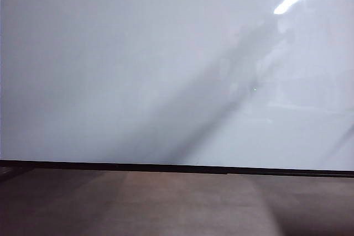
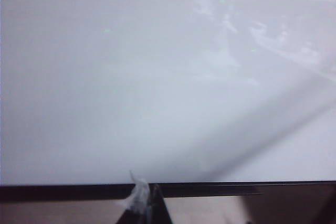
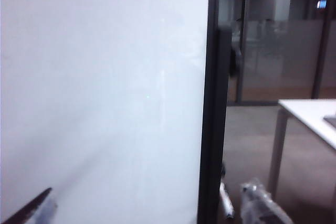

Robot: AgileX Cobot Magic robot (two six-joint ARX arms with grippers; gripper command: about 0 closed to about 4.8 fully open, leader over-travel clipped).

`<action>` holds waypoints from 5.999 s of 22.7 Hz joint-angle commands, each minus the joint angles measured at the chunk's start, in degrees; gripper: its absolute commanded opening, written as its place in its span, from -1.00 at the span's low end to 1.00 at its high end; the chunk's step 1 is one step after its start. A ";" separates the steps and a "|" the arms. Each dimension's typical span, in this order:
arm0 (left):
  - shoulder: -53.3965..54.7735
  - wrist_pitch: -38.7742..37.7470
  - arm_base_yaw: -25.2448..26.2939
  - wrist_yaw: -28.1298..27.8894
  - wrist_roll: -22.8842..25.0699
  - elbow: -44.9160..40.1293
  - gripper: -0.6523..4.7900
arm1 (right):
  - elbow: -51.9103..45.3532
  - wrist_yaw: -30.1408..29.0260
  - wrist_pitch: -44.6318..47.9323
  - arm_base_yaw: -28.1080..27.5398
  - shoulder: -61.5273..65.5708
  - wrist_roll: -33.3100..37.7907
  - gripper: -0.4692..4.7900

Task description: Reach to the right to find the marker pen, pick it up, and write the number 0 on the whiteboard.

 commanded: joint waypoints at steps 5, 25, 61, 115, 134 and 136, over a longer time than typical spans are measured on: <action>25.46 18.75 -14.67 10.99 -0.24 15.67 -0.78 | 7.34 1.14 8.17 -2.56 14.71 -8.57 0.95; 59.60 24.90 -39.43 12.07 17.29 27.82 -0.78 | 3.23 -19.63 66.64 -20.59 77.22 -7.26 0.97; 60.63 26.01 -39.23 12.07 21.11 27.80 -0.78 | 21.77 -25.18 64.63 -22.01 96.17 -10.86 0.39; 53.22 -5.75 -37.94 5.68 15.45 49.62 -0.78 | 13.38 -7.50 11.28 -13.97 39.39 1.51 -0.83; 46.16 -11.26 -37.90 -3.78 21.99 53.53 -0.78 | 44.17 -1.16 -4.09 17.07 48.63 -3.30 -0.83; 46.18 -11.23 -37.90 -3.72 21.97 53.72 -0.78 | 46.56 -1.38 -4.83 17.55 50.49 -3.34 -0.83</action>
